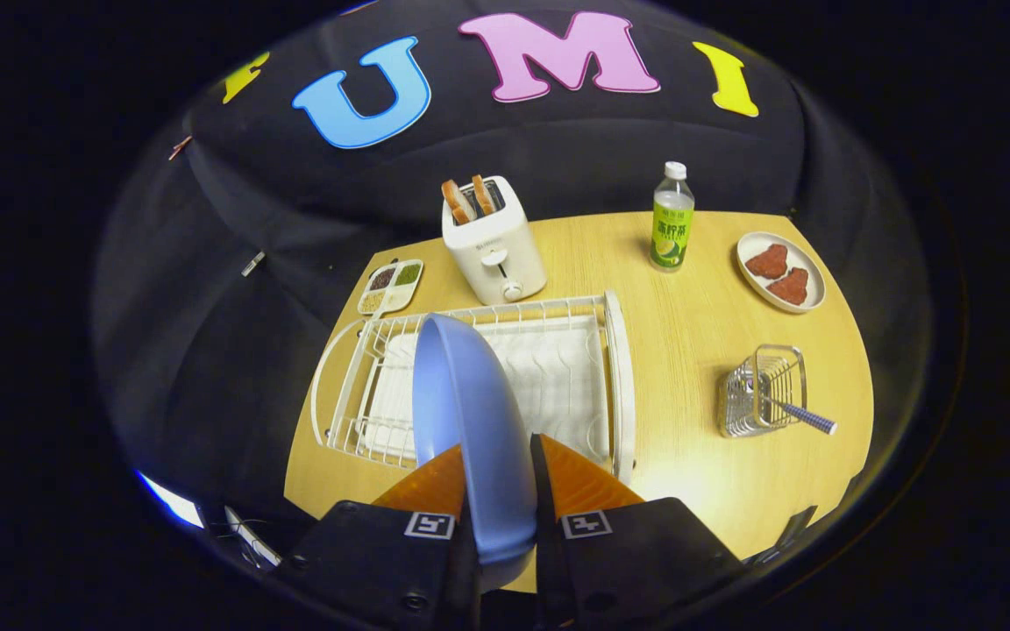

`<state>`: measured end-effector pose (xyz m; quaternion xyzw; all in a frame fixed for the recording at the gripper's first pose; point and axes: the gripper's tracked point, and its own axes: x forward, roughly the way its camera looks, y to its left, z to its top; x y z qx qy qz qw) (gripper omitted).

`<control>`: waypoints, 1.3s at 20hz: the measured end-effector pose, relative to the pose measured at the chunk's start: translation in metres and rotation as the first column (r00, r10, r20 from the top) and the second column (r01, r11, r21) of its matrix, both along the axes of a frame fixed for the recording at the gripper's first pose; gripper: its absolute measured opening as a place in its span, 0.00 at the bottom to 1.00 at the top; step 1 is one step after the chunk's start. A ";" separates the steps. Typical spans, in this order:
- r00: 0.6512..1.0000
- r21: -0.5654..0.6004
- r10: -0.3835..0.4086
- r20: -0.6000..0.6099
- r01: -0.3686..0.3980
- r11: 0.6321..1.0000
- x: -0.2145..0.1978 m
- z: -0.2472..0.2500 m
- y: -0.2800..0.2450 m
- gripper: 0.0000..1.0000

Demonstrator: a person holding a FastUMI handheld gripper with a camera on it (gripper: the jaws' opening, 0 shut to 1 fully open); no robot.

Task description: Take the plate from the dish rack, then take the spoon from the basket and place it into the plate.

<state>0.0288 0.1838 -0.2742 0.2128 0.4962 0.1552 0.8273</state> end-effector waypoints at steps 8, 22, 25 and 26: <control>0.981 0.129 0.015 -0.192 0.010 0.992 -0.109 -0.047 -0.009 0.30; 0.953 0.191 -0.024 -0.301 0.085 0.978 -0.126 -0.124 0.019 0.30; 0.955 0.184 -0.039 -0.293 0.097 0.978 -0.122 -0.122 0.010 0.36; 0.955 0.173 -0.047 -0.294 0.101 0.980 -0.121 -0.130 0.012 0.39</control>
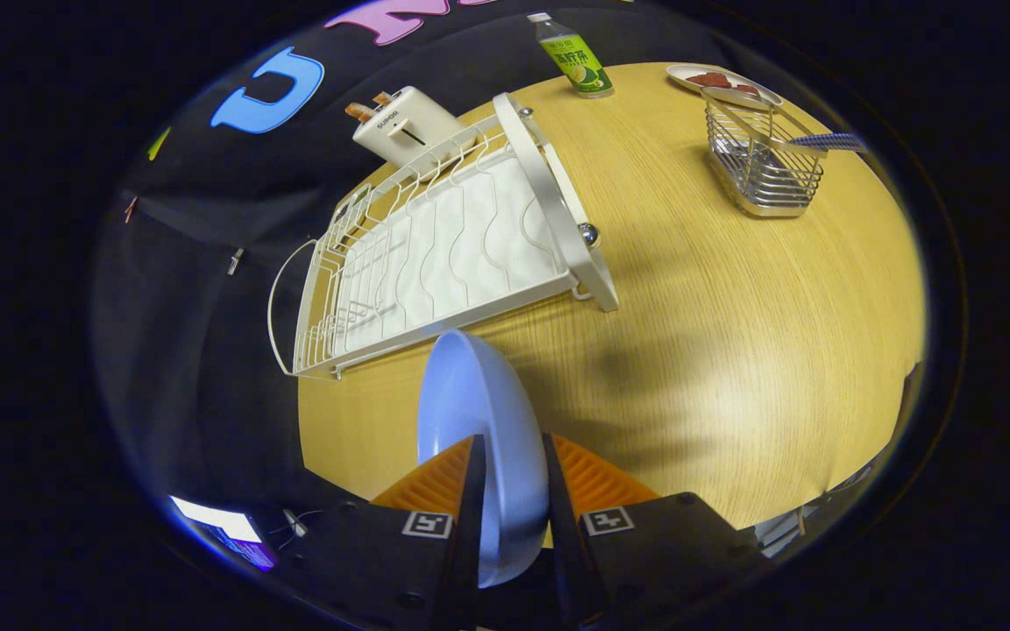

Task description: Take the plate from the dish rack, then take the spoon from the basket and place it into the plate.

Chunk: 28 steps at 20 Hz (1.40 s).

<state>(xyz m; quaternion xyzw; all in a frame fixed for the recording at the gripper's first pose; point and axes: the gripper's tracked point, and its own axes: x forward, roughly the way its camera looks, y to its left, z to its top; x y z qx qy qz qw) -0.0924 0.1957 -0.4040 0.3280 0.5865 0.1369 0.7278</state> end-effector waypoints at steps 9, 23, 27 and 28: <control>0.998 -0.054 0.025 0.059 -0.022 0.998 0.000 0.005 -0.033 0.59; 0.915 -0.317 0.092 0.394 0.041 0.948 0.093 0.085 -0.201 0.79; 0.919 -0.428 0.110 0.378 0.068 0.901 0.119 0.053 -0.258 0.79; 0.925 -0.454 0.122 0.361 0.060 0.889 0.123 0.040 -0.266 0.78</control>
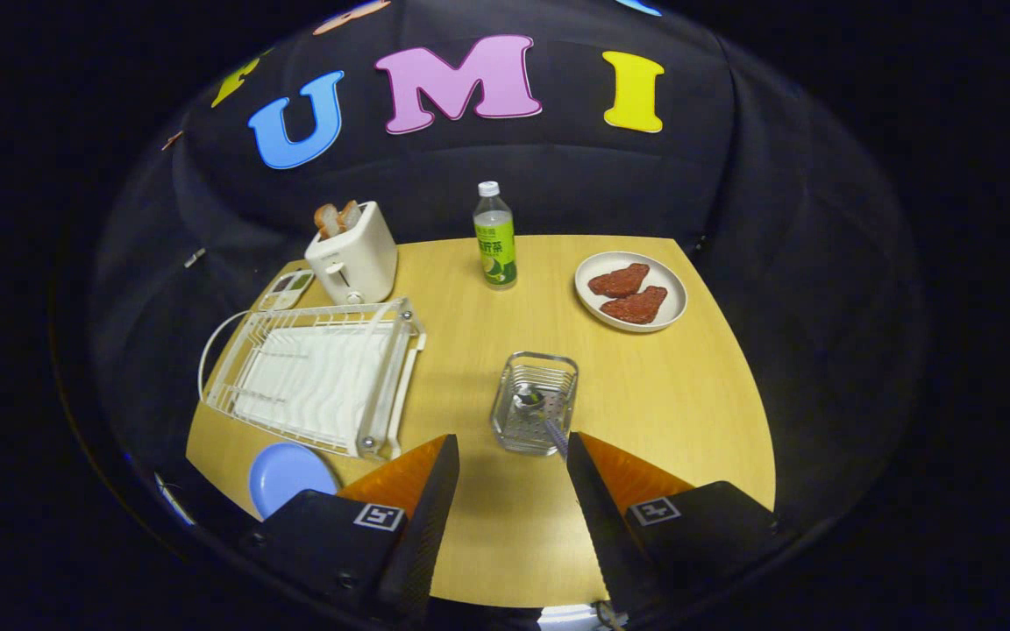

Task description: Take the plate from the dish rack, then take the spoon from the basket and place it into the plate.

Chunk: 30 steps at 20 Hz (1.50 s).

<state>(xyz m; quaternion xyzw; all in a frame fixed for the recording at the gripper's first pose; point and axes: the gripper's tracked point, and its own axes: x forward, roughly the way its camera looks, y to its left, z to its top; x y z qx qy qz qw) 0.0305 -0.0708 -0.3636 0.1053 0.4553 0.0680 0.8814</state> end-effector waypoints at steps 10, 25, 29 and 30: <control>0.982 0.056 0.109 -0.154 -0.102 0.993 0.010 -0.072 0.004 0.24; 0.984 0.061 0.147 -0.096 -0.142 0.988 0.018 -0.061 0.005 0.14; 0.989 0.052 0.123 -0.086 -0.119 0.992 0.012 -0.050 0.000 0.14; 0.990 0.048 0.115 -0.083 -0.112 0.993 0.010 -0.047 -0.001 0.14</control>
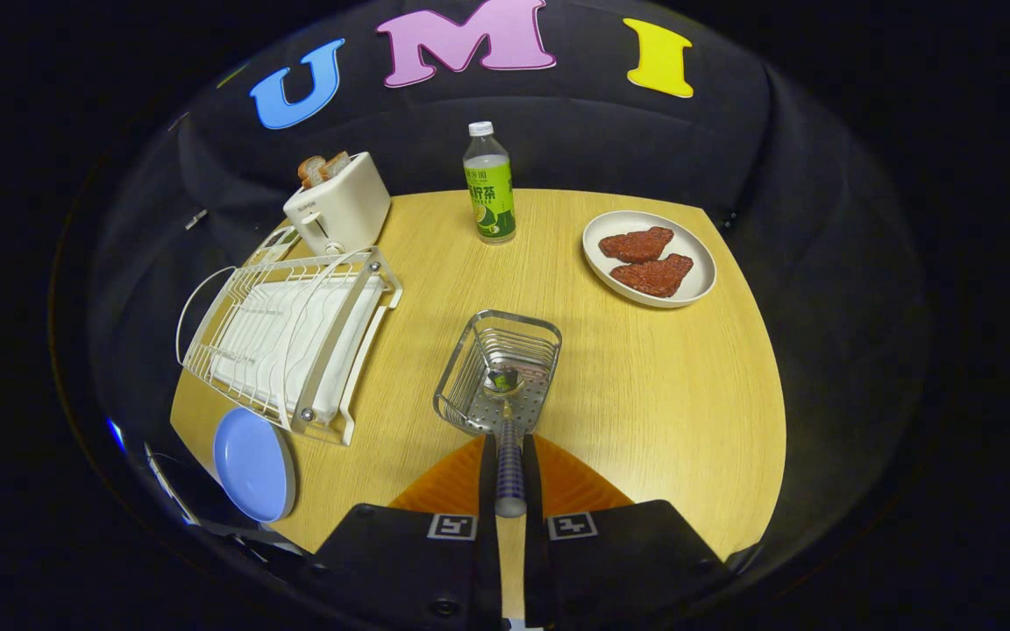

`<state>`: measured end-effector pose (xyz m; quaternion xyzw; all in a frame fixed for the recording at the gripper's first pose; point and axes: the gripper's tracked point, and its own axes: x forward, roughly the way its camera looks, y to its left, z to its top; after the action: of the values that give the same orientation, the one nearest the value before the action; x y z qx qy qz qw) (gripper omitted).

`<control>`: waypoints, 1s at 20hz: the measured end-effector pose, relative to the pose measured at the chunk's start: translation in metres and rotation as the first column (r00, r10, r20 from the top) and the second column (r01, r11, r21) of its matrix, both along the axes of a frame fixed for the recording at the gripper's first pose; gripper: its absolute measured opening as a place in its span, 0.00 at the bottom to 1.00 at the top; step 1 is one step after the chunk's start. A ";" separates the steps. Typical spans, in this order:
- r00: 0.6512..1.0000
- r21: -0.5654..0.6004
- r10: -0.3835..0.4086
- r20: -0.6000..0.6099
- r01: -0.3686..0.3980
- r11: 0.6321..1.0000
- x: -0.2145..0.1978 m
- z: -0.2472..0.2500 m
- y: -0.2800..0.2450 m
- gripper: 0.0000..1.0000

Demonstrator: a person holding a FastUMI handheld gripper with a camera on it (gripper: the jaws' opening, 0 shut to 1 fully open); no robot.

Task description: Take the plate from the dish rack, then take the spoon from the basket and place it into the plate.

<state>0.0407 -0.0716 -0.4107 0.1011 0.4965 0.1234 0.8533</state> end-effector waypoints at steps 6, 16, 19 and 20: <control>0.998 -0.017 -0.034 0.059 0.035 0.999 -0.003 0.035 -0.011 0.14; 0.995 -0.053 -0.053 0.082 0.057 0.997 0.016 0.040 -0.002 0.11; 0.992 -0.047 -0.056 0.109 0.061 0.997 0.012 0.062 -0.004 0.11; 0.990 -0.045 -0.059 0.124 0.065 0.997 0.011 0.072 -0.006 0.11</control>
<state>0.0519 -0.0773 -0.3391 0.0876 0.4425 0.0906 0.8879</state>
